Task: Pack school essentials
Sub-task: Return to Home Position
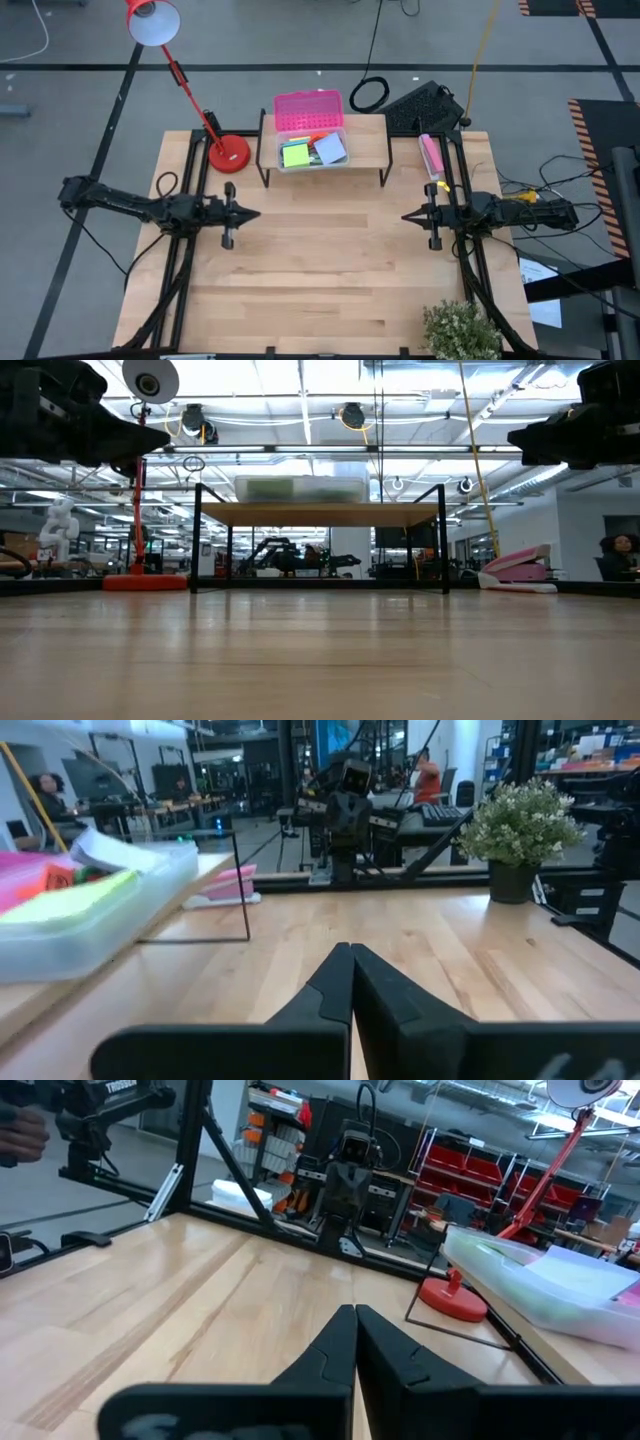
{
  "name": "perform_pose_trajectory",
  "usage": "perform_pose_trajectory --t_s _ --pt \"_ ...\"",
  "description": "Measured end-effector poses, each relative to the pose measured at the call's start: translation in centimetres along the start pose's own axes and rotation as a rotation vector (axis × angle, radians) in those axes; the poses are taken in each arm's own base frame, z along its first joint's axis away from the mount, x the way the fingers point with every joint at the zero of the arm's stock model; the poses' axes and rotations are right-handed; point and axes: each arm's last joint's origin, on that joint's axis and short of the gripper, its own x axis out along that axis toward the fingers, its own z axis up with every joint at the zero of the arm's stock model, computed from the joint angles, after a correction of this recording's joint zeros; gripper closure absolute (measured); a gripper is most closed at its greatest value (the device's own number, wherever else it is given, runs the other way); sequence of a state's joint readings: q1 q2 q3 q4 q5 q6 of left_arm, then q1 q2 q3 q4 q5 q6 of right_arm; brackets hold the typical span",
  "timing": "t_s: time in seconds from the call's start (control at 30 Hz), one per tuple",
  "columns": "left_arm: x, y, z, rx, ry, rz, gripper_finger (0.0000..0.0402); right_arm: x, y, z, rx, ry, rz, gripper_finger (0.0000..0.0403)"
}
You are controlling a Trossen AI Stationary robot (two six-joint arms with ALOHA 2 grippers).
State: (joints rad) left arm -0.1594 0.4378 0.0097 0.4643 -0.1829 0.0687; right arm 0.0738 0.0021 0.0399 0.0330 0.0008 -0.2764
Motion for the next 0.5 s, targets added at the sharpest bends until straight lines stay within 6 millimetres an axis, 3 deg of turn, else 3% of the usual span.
perform_pose_trajectory --t_s 0.5 --pt "-1.6 0.2 0.6 0.011 -0.054 -0.054 0.0399 0.0 0.0 0.0 0.002 0.000 0.002 0.0403"
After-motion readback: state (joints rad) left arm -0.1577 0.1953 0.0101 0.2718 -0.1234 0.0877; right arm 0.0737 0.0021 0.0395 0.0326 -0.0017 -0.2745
